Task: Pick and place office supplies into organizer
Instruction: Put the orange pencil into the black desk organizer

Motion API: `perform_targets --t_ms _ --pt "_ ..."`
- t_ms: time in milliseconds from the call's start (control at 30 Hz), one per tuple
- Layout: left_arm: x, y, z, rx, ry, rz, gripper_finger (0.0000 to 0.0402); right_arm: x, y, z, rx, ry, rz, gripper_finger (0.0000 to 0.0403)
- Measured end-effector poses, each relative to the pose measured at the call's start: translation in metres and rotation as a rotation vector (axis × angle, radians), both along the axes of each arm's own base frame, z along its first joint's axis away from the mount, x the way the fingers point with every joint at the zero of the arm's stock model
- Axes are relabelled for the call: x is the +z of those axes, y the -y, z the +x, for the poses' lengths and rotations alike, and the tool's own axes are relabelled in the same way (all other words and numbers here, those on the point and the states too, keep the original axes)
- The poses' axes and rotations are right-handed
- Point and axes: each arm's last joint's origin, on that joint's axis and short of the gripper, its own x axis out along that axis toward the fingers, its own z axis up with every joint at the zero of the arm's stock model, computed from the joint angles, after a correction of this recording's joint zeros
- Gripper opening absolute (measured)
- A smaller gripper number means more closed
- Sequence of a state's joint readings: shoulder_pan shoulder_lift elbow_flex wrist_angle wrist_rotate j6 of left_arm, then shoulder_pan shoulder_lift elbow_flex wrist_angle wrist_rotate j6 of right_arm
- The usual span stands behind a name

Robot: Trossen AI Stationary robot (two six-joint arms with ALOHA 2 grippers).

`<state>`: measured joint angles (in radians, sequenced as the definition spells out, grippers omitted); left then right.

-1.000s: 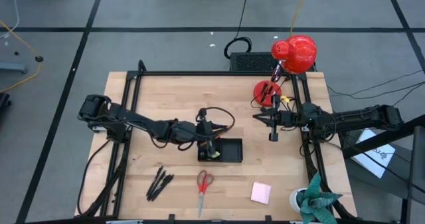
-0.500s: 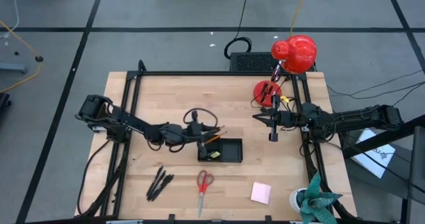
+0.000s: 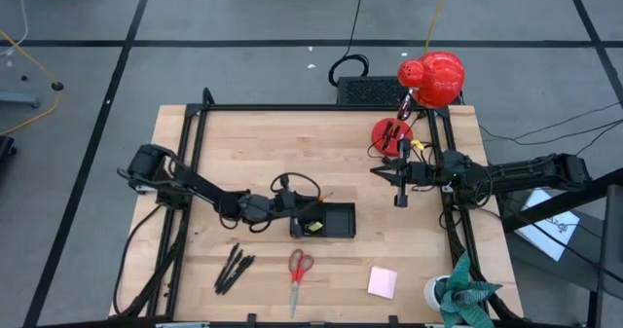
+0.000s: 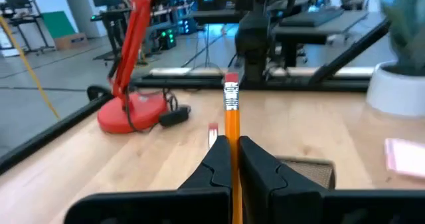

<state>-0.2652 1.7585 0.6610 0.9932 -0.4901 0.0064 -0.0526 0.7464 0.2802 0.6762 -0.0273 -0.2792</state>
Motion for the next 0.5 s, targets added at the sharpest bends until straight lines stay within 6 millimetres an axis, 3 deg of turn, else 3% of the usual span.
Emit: perform_targets --t_ms 233,500 --pt "-0.025 0.000 0.006 0.014 -0.018 -0.027 0.0017 0.000 0.000 0.000 0.001 0.000 0.005 0.0004" --pt "-0.032 0.000 0.007 0.010 -0.025 -0.043 0.0010 0.000 0.000 0.000 0.000 0.001 -0.005 0.0004"
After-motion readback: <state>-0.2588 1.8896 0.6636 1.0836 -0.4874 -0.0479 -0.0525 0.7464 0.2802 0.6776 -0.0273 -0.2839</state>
